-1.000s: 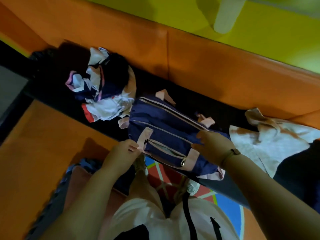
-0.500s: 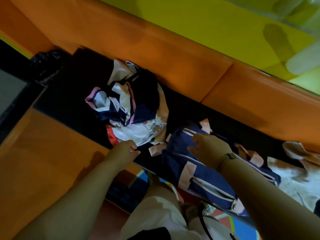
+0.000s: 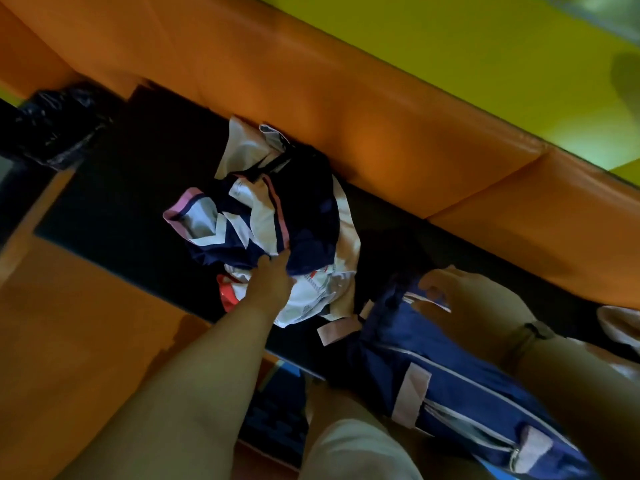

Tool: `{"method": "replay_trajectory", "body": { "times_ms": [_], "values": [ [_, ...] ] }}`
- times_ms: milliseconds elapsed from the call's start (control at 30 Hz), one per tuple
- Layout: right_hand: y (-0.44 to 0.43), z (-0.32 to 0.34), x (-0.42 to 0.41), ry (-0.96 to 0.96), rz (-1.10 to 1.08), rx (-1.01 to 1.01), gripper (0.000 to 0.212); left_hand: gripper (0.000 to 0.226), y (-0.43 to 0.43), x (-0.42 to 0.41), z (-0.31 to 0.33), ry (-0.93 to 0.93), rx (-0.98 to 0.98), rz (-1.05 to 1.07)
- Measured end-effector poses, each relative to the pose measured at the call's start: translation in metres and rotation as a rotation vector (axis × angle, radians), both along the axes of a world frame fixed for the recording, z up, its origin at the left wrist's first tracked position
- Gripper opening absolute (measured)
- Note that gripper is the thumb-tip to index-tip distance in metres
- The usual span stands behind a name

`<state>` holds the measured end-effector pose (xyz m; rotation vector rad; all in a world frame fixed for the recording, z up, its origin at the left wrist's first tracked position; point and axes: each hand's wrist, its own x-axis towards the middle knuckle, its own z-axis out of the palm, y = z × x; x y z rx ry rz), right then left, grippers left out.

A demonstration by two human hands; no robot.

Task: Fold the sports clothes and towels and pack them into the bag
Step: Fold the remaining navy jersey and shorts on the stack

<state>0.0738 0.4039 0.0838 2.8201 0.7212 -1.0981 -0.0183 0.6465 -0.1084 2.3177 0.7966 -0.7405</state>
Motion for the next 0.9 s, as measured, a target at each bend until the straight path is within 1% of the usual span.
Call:
{"method": "replay_trajectory", "body": {
  "times_ms": [67,100,133,233,367,433,500,600,667,733,833,900],
  "values": [
    [-0.002,-0.003,0.002,0.018,-0.013,-0.030,0.034,0.024,0.003,0.008,-0.007,-0.062,0.036,0.082],
    [-0.003,-0.004,0.003,0.025,-0.016,-0.038,0.035,0.014,0.004,0.012,-0.006,-0.096,0.048,0.081],
    [-0.004,-0.005,0.003,0.034,-0.014,-0.047,0.036,0.011,0.005,0.014,-0.004,-0.117,0.055,0.055],
    [-0.001,-0.006,0.002,0.073,0.004,-0.071,0.035,0.011,-0.001,0.015,0.015,-0.228,0.036,0.046],
    [0.009,-0.001,-0.002,0.083,0.025,-0.044,0.035,0.011,-0.018,0.004,0.064,-0.424,-0.051,0.094],
    [0.013,0.000,-0.002,0.087,0.030,-0.010,0.036,0.011,-0.026,-0.003,0.090,-0.488,-0.109,0.112],
    [0.015,0.001,-0.001,0.082,0.040,0.029,0.036,0.009,-0.032,-0.008,0.116,-0.512,-0.186,0.131],
    [0.014,0.010,0.001,0.057,0.058,0.097,0.040,0.003,-0.039,-0.006,0.156,-0.559,-0.304,0.101],
    [0.012,0.019,0.002,0.021,0.057,0.163,0.049,0.015,-0.040,0.001,0.181,-0.580,-0.395,0.066],
    [0.008,0.031,0.004,-0.020,0.059,0.239,0.060,0.022,-0.040,0.008,0.207,-0.598,-0.465,0.048],
    [0.002,0.051,0.009,-0.068,0.106,0.352,0.069,0.019,-0.042,0.018,0.250,-0.646,-0.540,-0.049],
    [-0.001,0.064,0.014,-0.102,0.134,0.438,0.068,0.015,-0.049,0.022,0.283,-0.685,-0.564,-0.121]
  ]
}}
